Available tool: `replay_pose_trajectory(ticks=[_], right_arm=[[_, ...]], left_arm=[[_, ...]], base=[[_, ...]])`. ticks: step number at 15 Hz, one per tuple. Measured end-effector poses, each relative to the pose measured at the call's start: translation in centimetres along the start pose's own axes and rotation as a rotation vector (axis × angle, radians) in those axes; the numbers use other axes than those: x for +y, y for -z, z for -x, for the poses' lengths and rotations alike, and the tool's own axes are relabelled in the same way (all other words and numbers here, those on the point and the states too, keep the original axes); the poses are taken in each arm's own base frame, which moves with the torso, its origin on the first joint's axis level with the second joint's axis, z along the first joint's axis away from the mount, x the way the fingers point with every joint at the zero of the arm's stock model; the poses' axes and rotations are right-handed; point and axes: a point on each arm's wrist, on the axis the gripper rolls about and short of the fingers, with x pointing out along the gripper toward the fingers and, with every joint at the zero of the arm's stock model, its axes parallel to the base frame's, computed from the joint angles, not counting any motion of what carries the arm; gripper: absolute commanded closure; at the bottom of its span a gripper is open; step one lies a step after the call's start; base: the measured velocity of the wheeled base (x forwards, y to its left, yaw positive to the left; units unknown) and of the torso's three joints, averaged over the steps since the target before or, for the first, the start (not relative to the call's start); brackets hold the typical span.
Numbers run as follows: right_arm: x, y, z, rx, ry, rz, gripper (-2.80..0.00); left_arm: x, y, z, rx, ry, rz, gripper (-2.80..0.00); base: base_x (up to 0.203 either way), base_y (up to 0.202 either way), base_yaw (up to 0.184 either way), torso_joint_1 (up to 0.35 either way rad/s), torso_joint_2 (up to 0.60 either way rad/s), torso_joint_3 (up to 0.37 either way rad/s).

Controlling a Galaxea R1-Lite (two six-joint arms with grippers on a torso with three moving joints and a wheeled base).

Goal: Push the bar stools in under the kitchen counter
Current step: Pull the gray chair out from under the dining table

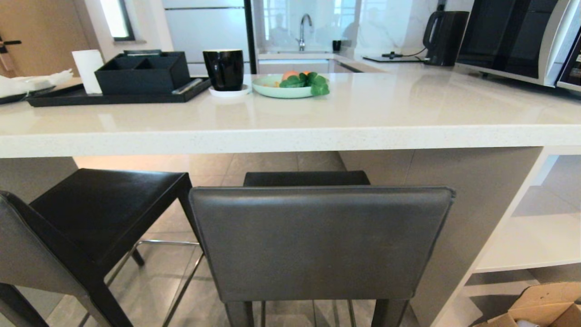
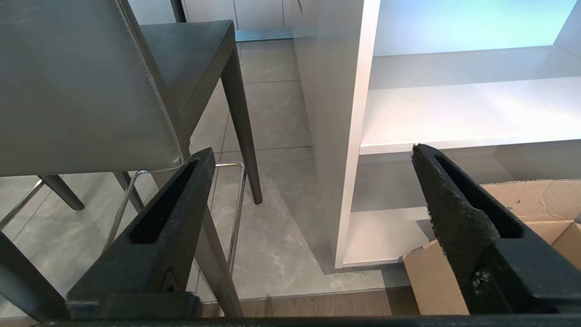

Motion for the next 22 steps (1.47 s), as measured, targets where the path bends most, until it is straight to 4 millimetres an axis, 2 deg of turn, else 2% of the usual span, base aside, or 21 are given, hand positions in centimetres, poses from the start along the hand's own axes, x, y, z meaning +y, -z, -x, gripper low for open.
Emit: replay_pose_trajectory(ticks=[9,13,16,18,20,22], right_arm=[[0.0,0.0,0.0,0.000,-0.003,0.002,-2.80],[0.1,-2.8,0.4,-0.048,-0.019,-0.010,-2.80],[0.1,-4.6,-0.1,-0.031,-0.039,-0.010,-2.80],[0.2,-5.2,-0.7,-0.001,-0.092,-0.010,-2.80],[0.2,-5.9,-1.6,0.044,-0.157,-0.010,-2.80],[0.4,-6.6,-2.5,0.091,-0.231,-0.014,-2.80]], left_arm=[[0.0,0.0,0.0,0.002,0.001,0.000,-2.80],[0.0,-0.2,0.1,-0.005,0.006,-0.018,-2.80],[-0.1,-3.8,0.5,-0.052,0.044,0.064,-2.80],[-0.3,-6.3,0.2,-0.037,0.150,0.115,-2.80],[-0.6,-7.8,-0.8,0.006,0.318,0.133,-2.80],[-0.8,-9.0,-2.3,0.033,0.382,0.157,-2.80]], base=[[0.000,0.000,0.000,0.000,0.00,0.000],[0.000,0.000,0.000,0.000,0.00,0.000],[0.000,0.000,0.000,0.000,0.00,0.000],[0.000,0.000,0.000,0.000,0.00,0.000],[0.000,0.000,0.000,0.000,0.00,0.000],[0.000,0.000,0.000,0.000,0.00,0.000]])
